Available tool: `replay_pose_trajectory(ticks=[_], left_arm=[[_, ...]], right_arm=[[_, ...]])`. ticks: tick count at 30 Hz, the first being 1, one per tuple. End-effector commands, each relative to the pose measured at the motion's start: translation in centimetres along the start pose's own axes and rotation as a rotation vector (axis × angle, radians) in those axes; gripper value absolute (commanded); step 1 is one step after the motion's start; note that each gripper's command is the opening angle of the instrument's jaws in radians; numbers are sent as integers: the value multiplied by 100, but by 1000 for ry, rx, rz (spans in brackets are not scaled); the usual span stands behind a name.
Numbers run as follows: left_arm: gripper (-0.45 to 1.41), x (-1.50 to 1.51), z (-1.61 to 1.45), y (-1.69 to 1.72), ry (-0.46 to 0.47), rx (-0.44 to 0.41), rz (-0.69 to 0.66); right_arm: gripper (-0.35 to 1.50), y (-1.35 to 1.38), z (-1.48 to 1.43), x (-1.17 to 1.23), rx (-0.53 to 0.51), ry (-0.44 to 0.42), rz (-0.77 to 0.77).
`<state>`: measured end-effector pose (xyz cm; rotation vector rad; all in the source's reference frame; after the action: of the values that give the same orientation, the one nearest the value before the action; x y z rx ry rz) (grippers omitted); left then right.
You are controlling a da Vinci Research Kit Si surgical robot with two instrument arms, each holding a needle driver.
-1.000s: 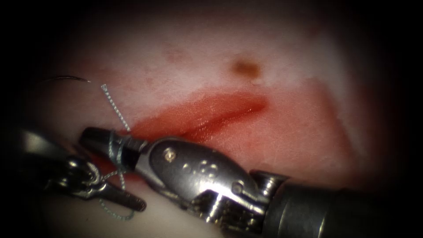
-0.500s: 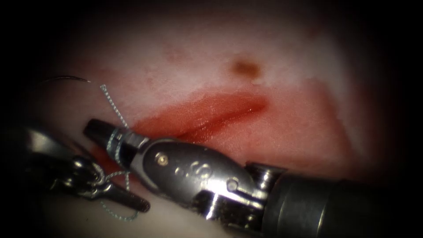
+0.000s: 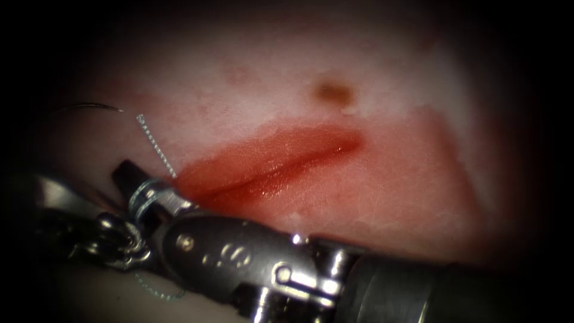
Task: Wound Closure
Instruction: With the right tool grab the short suture end.
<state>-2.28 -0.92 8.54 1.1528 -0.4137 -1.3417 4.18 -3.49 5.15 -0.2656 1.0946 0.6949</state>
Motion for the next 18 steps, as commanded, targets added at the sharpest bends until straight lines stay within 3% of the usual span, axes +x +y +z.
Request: replay_pose_trajectory(ticks=[1, 18], left_arm=[[-45, -9, -3, -5, -4, -3, 5], [-45, -9, -5, -3, 2, -33, 7]], right_arm=[[-35, -1, 10, 11, -8, 5, 6], [-35, 14, 3, 7, -115, -20, 32]])
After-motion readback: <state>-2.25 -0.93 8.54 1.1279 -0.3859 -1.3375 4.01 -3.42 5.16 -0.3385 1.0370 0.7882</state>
